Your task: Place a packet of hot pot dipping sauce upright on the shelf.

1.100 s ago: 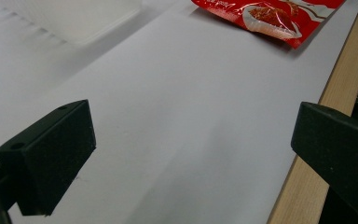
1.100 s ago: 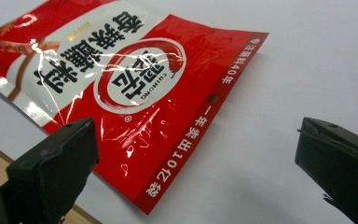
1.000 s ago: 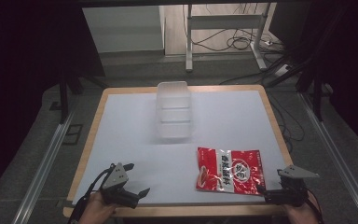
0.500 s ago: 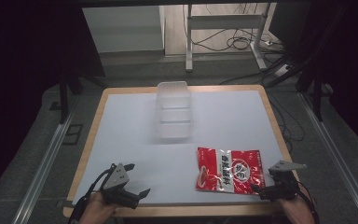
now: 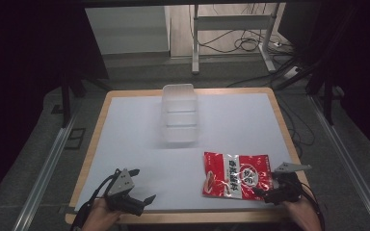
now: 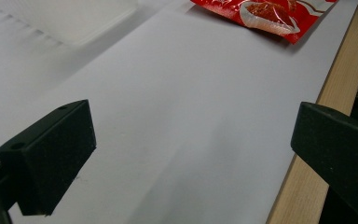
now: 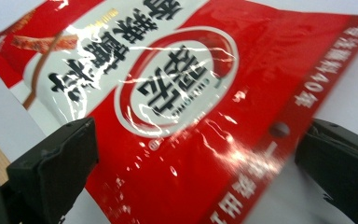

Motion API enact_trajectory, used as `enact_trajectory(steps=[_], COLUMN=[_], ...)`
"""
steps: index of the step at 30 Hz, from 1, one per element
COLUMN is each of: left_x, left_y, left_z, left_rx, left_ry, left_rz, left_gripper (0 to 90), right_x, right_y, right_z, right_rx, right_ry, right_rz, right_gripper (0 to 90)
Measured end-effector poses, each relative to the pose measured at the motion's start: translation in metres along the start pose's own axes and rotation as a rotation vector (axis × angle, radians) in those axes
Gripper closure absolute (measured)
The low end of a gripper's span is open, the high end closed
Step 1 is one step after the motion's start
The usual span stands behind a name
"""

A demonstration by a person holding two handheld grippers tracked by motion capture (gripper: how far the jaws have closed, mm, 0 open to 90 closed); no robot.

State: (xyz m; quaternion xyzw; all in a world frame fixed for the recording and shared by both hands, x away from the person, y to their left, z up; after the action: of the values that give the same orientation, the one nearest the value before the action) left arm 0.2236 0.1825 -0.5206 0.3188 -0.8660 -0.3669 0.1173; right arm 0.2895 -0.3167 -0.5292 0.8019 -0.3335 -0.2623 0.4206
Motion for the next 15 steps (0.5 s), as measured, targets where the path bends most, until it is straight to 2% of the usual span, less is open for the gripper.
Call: enact_trajectory(steps=[8, 15], left_x=[0.000, 0.000], left_y=[0.000, 0.000], left_z=[0.000, 0.000], left_rx=[-0.002, -0.004], left_ry=[-0.003, -0.006], left_rz=[0.001, 0.002], left_gripper=[0.0, 0.0], right_x=[-0.004, -0.012], right_y=[-0.006, -0.012], right_z=[-0.010, -0.018], right_rx=[0.004, 0.017], right_ry=[0.020, 0.031], right_rz=[-0.046, -0.034], right_gripper=[0.3, 1.0])
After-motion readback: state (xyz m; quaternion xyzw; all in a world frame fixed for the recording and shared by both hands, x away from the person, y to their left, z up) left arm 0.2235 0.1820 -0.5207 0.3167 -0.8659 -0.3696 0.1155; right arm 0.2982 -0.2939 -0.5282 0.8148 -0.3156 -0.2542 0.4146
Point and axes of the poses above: each handheld gripper's, and its own axes: y roughly backward along the jaws, z roughly out of its underside, x roughly to its right, the point moved 1 cm from there along -y, roughly forward along the jaws, and after that the axes turned 12 degrees about -x, right-handed, at the moved point
